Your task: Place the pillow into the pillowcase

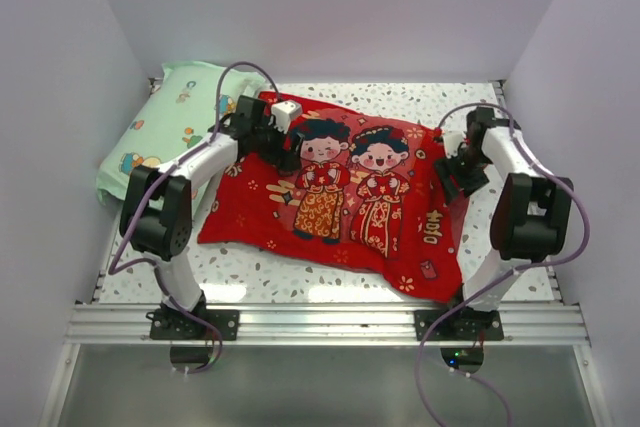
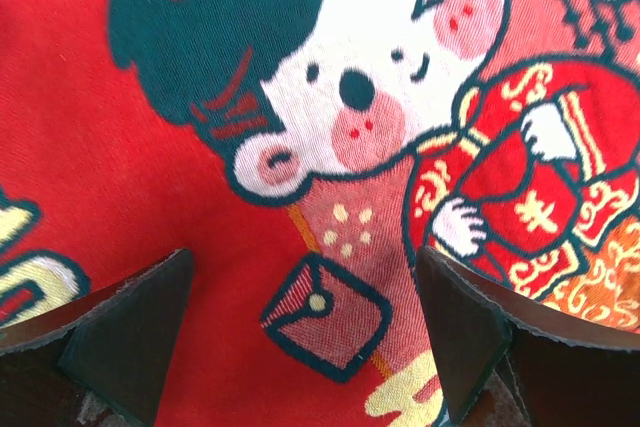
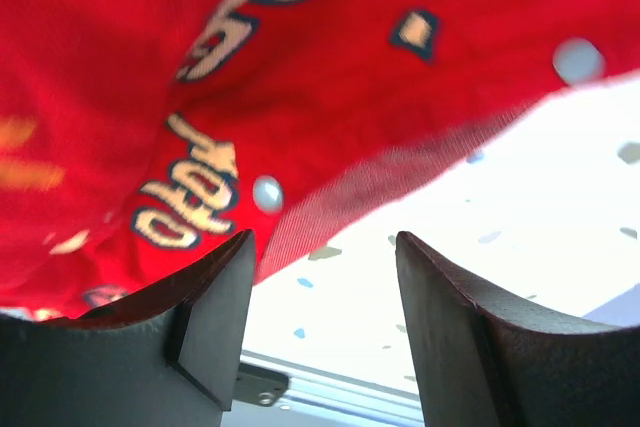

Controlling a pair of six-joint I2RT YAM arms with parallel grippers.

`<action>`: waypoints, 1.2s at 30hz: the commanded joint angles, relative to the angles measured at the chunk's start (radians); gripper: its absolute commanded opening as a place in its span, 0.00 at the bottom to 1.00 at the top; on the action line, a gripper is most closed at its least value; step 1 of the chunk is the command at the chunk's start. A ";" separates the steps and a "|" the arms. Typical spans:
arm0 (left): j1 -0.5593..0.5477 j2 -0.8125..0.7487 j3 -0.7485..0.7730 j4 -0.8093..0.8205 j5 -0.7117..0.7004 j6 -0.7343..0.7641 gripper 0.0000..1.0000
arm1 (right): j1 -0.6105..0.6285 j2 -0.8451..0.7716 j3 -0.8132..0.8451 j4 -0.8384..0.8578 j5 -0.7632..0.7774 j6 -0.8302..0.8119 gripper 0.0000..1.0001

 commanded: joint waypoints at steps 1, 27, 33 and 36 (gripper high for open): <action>0.006 -0.054 -0.027 0.061 0.016 0.002 0.96 | -0.034 -0.102 0.051 -0.092 -0.077 0.050 0.62; 0.029 -0.065 -0.041 0.111 0.068 -0.064 0.98 | -0.098 0.118 0.011 -0.043 -0.206 0.225 0.47; 0.029 -0.056 -0.038 0.125 0.071 -0.077 0.98 | -0.100 0.106 -0.011 0.026 -0.218 0.225 0.46; 0.029 -0.044 -0.035 0.127 0.076 -0.087 0.98 | -0.100 0.129 -0.011 0.052 -0.249 0.225 0.38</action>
